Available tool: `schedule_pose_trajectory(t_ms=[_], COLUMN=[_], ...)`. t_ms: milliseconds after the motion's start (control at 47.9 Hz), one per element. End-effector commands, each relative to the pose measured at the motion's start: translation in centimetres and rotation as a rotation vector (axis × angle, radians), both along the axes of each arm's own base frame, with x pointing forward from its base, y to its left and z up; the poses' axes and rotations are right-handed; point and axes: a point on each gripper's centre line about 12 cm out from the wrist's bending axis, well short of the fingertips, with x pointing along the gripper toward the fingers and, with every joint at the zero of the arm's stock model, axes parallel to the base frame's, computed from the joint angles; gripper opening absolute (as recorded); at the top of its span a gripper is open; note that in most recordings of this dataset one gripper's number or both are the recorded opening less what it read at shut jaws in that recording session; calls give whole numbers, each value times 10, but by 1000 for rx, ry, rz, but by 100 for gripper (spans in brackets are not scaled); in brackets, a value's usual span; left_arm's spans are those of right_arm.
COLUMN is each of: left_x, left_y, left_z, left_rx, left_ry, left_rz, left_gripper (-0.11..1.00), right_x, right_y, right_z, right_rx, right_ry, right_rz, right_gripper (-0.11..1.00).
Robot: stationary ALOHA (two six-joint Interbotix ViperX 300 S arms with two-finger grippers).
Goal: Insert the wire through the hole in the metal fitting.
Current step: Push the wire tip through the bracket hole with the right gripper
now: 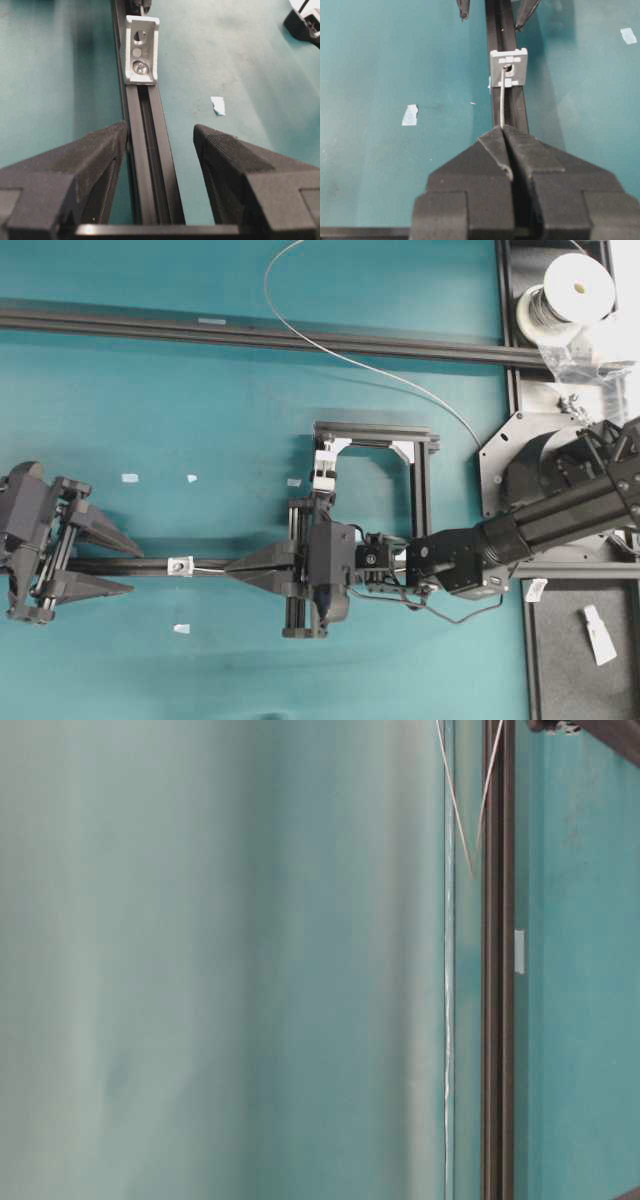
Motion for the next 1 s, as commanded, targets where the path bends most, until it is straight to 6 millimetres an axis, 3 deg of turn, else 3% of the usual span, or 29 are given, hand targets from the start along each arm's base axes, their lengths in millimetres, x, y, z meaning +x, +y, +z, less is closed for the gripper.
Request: schedule_pose_trajectory(t_ms=[0,626,980], left_x=[3,4,-2], left_y=[-2,-2,-1], left_z=[11,11,28], left_rx=[-10,-9,2], left_ry=[-37,-39,-45], left_rz=[-5,-5,-12], left_gripper=[12,12,12], right_x=[8,20,28], right_y=[-2,-3,-5], right_z=[9,8,8], right_rx=[7,-9,-21], right_ry=[-35,-47,-61], right_rz=[-10,9,19], right_gripper=[0,0,0])
